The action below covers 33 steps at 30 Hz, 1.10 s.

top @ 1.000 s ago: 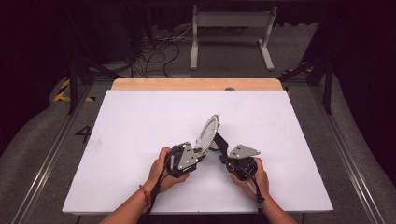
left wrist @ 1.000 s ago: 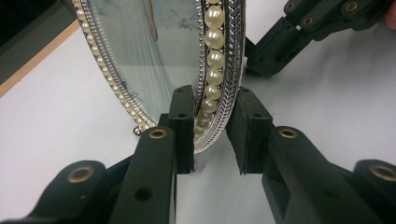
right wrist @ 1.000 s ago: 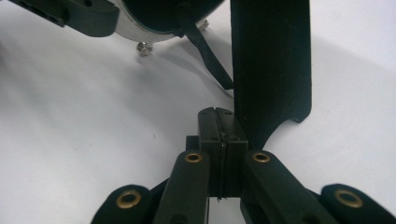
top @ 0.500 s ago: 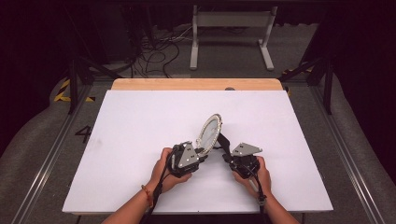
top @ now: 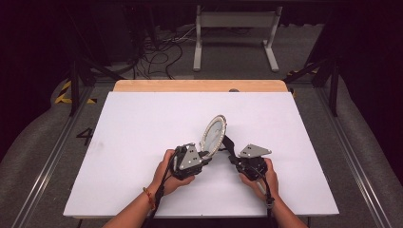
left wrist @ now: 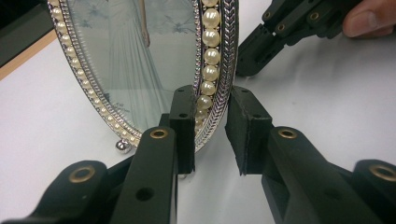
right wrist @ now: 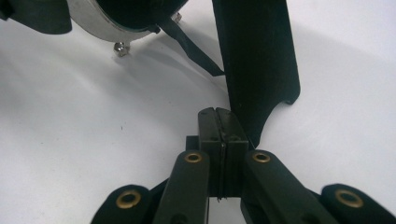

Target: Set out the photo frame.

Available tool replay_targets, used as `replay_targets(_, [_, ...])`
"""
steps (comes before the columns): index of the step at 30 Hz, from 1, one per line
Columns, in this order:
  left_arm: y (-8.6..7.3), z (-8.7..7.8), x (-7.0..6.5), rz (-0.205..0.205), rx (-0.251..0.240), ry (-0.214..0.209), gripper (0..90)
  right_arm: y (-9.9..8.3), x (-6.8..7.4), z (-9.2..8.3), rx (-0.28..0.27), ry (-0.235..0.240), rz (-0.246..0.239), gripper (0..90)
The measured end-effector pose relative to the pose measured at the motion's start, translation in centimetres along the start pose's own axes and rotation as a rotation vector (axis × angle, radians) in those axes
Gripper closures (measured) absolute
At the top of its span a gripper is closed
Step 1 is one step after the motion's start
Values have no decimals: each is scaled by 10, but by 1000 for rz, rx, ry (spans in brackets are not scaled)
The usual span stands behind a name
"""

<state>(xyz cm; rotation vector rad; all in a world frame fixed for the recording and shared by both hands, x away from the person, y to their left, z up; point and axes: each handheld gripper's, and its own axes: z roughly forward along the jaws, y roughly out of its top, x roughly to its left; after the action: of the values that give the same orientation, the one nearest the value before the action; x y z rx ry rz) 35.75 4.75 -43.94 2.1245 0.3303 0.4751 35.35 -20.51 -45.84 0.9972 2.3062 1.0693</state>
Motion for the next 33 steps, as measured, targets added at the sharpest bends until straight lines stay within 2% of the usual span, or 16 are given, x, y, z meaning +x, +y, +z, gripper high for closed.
replay_targets(7, [1, 1, 1, -3, -4, -9, 730, 1, 0, 3, 12, -10, -23, 900])
replay_targets(10, [3, 4, 0, -17, -12, -17, 728, 1, -3, 4, 11, -16, -17, 900])
replay_targets(22, [9, 14, -4, -10, -12, -12, 713, 1, -16, 5, 13, -29, 7, 900])
replay_targets(24, [8, 11, -3, -11, -15, -16, 709, 0, -16, 5, 12, -38, 5, 900])
replay_targets(27, [8, 6, -2, -5, -17, 0, 683, 0, -16, 4, 5, -37, 13, 900])
replay_targets(29, [7, -1, 0, 5, -21, 8, 679, 1, -16, 2, -10, -22, 22, 900])
replay_targets(30, [6, -5, 1, 5, -25, 11, 679, 2, -15, 0, -27, 4, 25, 900])
replay_targets(33, [1, -21, 8, -18, -39, 23, 678, 9, -3, -10, -66, 34, -7, 900])
